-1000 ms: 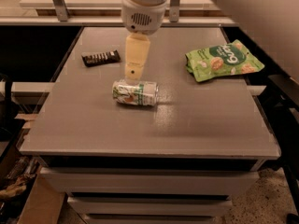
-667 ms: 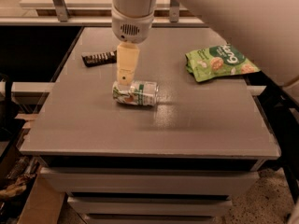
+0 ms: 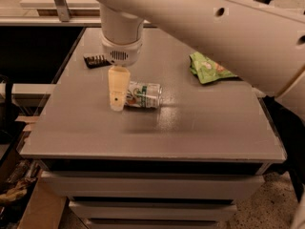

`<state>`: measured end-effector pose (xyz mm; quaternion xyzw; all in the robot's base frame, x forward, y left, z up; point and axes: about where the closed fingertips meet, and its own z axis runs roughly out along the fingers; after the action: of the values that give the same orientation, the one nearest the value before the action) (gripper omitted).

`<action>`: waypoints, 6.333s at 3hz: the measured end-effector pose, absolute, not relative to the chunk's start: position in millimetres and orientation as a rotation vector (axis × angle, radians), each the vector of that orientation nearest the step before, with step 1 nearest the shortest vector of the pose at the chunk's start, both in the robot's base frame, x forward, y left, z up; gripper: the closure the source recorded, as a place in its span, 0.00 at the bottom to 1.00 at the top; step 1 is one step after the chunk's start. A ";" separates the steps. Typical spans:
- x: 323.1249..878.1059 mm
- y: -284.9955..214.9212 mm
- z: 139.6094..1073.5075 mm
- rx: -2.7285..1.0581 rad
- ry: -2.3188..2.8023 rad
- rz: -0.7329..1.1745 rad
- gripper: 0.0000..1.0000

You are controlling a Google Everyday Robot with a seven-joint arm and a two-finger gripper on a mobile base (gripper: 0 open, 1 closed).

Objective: Place 7up can upright

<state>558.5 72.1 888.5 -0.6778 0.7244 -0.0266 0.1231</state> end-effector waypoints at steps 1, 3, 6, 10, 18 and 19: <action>553.9 76.6 868.5 -1.977 2.140 -0.069 0.00; 548.4 72.9 844.5 -1.956 2.193 -0.035 0.40; 562.0 74.9 905.2 -1.854 2.027 0.043 1.00; 576.3 153.2 1012.3 -1.371 1.269 0.693 1.00; 582.3 186.4 931.0 -1.236 1.427 1.006 0.82; 583.8 185.1 929.6 -1.221 1.404 1.000 0.58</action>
Offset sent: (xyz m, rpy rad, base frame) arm -0.0111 0.0041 -0.0520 -0.0040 0.0626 -0.0551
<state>583.8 185.1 929.6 -0.5032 0.5785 0.4123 0.4922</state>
